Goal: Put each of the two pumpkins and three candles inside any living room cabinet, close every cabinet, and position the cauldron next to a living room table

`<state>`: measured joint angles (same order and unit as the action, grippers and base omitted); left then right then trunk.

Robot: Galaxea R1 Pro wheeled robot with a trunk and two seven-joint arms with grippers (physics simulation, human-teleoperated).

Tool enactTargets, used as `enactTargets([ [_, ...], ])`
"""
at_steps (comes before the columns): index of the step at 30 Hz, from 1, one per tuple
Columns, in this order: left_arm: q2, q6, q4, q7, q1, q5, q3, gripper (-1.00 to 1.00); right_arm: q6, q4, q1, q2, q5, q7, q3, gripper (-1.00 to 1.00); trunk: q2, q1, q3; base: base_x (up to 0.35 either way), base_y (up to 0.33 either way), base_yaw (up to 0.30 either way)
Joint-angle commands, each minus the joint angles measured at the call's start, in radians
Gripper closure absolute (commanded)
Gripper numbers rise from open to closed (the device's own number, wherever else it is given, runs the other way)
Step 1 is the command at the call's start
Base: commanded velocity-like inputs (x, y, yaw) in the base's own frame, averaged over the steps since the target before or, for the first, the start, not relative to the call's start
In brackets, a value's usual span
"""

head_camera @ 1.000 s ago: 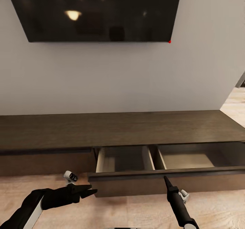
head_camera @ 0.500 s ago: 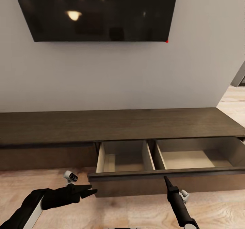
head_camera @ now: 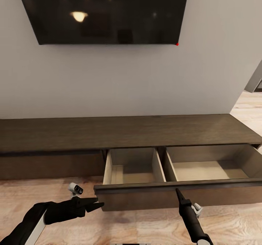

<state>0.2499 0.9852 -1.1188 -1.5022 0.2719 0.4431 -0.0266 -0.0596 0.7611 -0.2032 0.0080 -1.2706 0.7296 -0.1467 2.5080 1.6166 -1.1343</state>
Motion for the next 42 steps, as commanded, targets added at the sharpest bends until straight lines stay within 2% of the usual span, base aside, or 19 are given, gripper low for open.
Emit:
enactTargets([
  [1, 0.001, 0.01, 0.0, -0.003, 0.0, 0.003, -0.003, -1.0, -0.009, 0.001, -0.001, 0.001, -0.003, 0.021, 0.015, 1.0, 0.0, 0.0, -0.001, -0.044, 0.0, 0.0],
  [41, 0.001, 0.011, 0.002, -0.003, 0.001, 0.003, -0.002, -1.0, -0.009, 0.001, -0.001, 0.001, -0.003, 0.021, 0.015, 1.0, 0.0, 0.0, -0.001, -0.04, 0.0, 0.0],
  [42, 0.001, 0.011, 0.002, -0.003, 0.001, 0.003, -0.002, -1.0, -0.009, 0.001, -0.001, 0.001, -0.003, 0.021, 0.015, -1.0, 0.0, 0.0, -0.001, -0.004, 0.0, 0.0],
])
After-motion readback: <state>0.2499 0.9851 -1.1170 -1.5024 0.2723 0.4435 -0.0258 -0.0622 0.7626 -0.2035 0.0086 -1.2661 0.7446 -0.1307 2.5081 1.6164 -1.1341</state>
